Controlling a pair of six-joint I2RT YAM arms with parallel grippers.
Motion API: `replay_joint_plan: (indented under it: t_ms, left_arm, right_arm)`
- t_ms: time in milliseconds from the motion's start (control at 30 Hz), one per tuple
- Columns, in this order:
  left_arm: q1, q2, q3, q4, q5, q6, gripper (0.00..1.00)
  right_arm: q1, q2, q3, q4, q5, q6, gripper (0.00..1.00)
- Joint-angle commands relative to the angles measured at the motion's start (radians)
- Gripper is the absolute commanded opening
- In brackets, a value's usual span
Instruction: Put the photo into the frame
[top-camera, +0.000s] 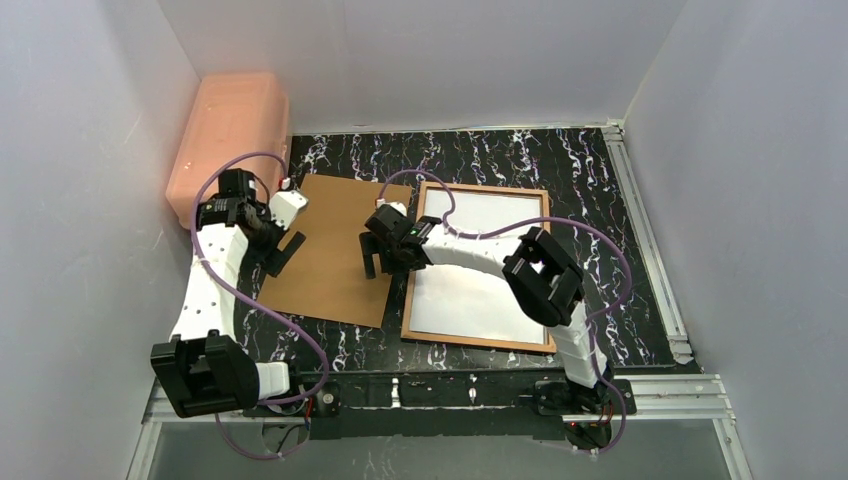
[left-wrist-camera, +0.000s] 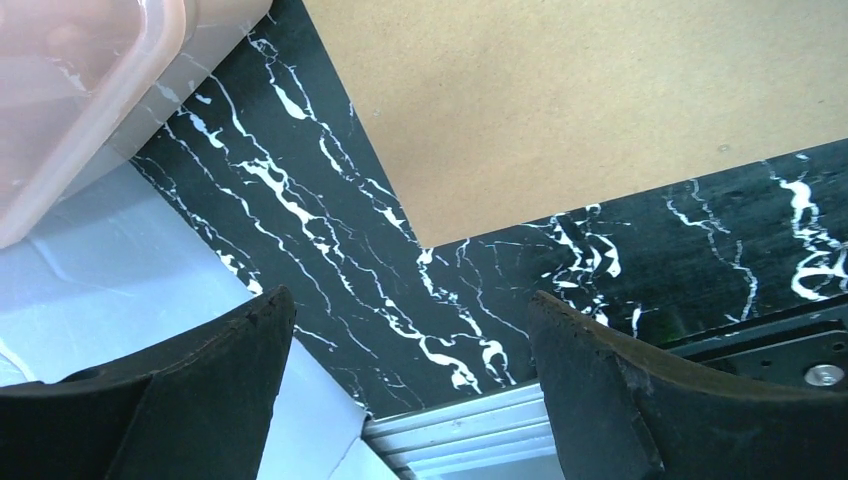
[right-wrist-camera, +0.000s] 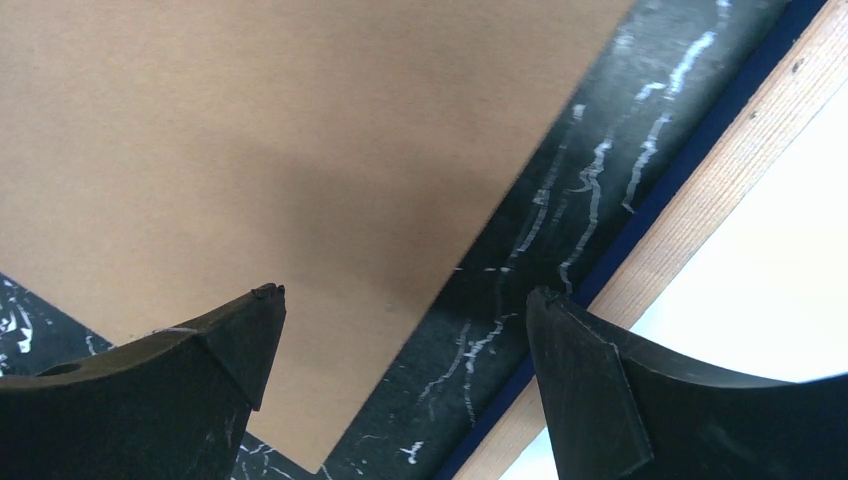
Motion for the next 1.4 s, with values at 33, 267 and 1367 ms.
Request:
replay_joint_plan:
  t_ms: [33,267,1367]
  left_arm:
    - [0.016,-0.031,-0.054,0.058,-0.077,0.091,0.84]
    - [0.019,-0.043,-0.184,0.254,-0.226,0.231,0.81]
    - [0.011,0.342,-0.4,0.811,-0.146,0.256,0.63]
  right_arm:
    - [-0.057,-0.086,-0.073,-0.03,0.052,-0.006,0.99]
    - [-0.114,-0.151,-0.153,-0.03,0.076,-0.014,0.99]
    - [-0.077,-0.163,-0.136,0.045,0.156,0.032,0.99]
